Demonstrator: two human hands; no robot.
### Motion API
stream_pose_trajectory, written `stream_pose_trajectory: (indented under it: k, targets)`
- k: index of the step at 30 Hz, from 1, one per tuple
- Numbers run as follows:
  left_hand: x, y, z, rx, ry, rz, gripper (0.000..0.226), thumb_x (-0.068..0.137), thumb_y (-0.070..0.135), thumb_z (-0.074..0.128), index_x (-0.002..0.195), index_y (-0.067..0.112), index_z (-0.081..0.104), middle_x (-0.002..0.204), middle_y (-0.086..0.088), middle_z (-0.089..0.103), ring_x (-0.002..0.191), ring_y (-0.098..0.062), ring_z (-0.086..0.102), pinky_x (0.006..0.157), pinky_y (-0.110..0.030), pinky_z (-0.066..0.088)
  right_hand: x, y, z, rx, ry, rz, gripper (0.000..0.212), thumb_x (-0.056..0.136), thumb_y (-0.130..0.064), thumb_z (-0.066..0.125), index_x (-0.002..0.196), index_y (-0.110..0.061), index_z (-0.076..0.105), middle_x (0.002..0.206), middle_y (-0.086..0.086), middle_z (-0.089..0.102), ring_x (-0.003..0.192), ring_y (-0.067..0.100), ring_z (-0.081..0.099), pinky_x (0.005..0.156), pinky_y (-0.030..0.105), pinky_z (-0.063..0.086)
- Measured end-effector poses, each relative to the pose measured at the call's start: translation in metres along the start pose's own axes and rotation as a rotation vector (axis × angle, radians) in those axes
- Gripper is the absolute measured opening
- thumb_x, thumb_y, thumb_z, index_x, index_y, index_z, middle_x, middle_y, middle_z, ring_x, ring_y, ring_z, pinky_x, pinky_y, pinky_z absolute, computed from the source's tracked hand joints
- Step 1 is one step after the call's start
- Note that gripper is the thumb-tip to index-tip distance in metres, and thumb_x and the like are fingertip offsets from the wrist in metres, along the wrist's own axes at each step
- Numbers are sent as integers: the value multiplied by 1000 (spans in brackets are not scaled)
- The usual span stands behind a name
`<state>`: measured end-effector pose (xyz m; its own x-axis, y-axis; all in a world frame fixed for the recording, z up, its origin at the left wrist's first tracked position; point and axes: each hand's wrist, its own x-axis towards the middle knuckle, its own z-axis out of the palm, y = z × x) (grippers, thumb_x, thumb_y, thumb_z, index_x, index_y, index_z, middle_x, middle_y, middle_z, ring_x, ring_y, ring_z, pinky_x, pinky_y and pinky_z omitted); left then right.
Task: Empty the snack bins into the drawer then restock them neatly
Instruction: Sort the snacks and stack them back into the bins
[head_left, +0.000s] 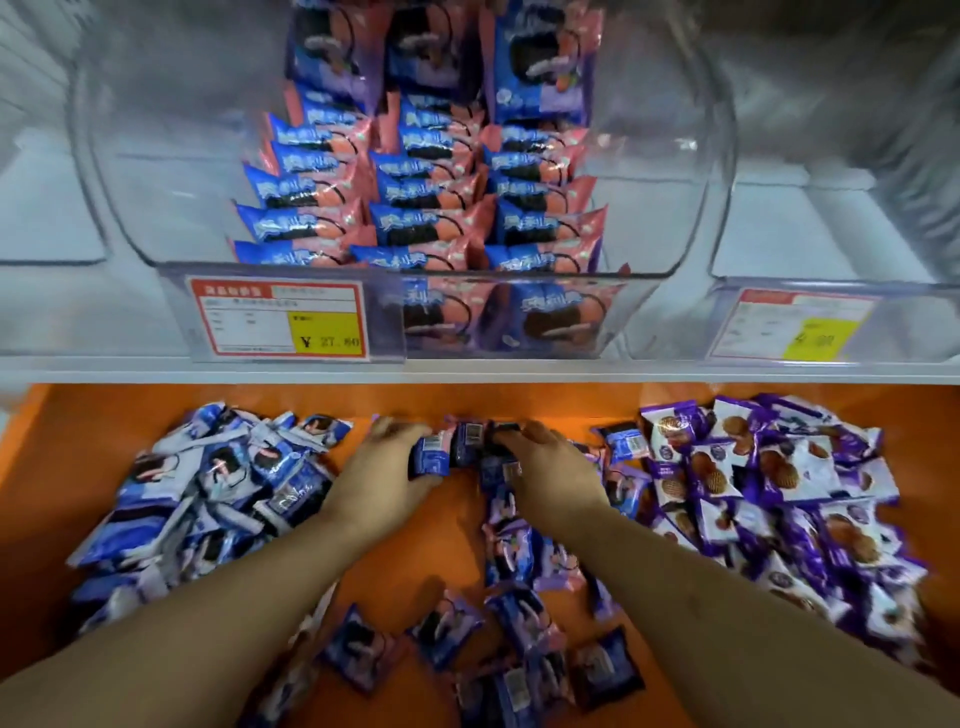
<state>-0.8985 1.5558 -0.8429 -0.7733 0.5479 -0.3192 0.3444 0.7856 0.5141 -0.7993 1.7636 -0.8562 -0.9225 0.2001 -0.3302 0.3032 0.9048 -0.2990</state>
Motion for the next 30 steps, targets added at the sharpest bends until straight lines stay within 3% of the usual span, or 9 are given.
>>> stream_pose_trajectory:
  k: [4, 9, 14, 16, 18, 23, 25, 27, 30]
  targets:
    - [-41, 10, -33, -68, -91, -36, 64, 89, 43, 78, 145, 23, 55, 146, 4, 50, 130, -17, 54, 107, -27, 43, -9, -7, -8, -99, -62, -37, 71, 87, -20, 74, 152, -30, 47, 157, -1, 37, 140, 30, 38, 110, 43, 46]
    - [-71, 27, -75, -145, -179, -57, 47, 90, 46, 77, 133, 33, 63, 130, 18, 61, 120, -9, 58, 96, -27, 44, -26, -19, -23, 9, -24, 69, 51, 87, -15, 70, 135, -28, 59, 128, 4, 68, 117, 31, 63, 92, 39, 56]
    - [-101, 58, -112, -252, -179, -119, 37, 95, 45, 71, 128, 36, 56, 120, 16, 59, 92, -12, 72, 89, -38, 58, -58, -33, -70, 563, -161, 128, 57, 81, -16, 84, 132, -27, 61, 98, -5, 73, 80, 11, 71, 68, 27, 57]
    - [-121, 73, -124, -307, -161, -128, 34, 99, 41, 68, 129, 35, 54, 105, 16, 58, 78, -11, 74, 78, -30, 62, -78, -52, -98, 825, -254, 130, 46, 87, -8, 81, 128, -17, 62, 88, 5, 77, 72, 11, 73, 67, 27, 60]
    - [-143, 88, -133, -418, -151, -146, 30, 102, 34, 65, 129, 31, 54, 95, 14, 60, 69, -4, 72, 64, -18, 58, -97, -71, -119, 1013, -288, 120, 33, 92, -10, 78, 122, -13, 64, 93, 11, 78, 82, 21, 75, 81, 41, 64]
    - [-191, 122, -161, -585, -11, -88, 27, 101, 34, 66, 127, 32, 58, 113, 10, 62, 87, -11, 75, 73, -24, 62, -146, -115, -162, 1263, -227, 85, 34, 93, -13, 73, 124, 0, 68, 112, 30, 72, 105, 47, 71, 101, 62, 54]
    - [-202, 132, -178, -633, 61, -39, 23, 98, 38, 70, 120, 41, 64, 111, 14, 65, 86, -6, 73, 77, -26, 61, -162, -126, -182, 1283, -145, 23, 36, 90, -9, 76, 124, -2, 69, 116, 26, 74, 111, 47, 70, 103, 61, 54]
    - [-209, 139, -192, -821, 89, -20, 20, 91, 38, 75, 111, 41, 73, 105, 8, 74, 89, -15, 75, 85, -37, 62, -175, -130, -204, 1301, -76, -18, 29, 91, 1, 72, 120, -1, 70, 113, 22, 76, 110, 44, 72, 101, 59, 56]
    - [-214, 147, -214, -1153, 90, 3, 17, 101, 13, 64, 112, 15, 76, 108, -7, 78, 88, -37, 75, 77, -44, 54, -193, -128, -237, 1388, -31, -37, 22, 95, 7, 65, 116, 3, 68, 102, 20, 76, 97, 39, 74, 89, 50, 61]
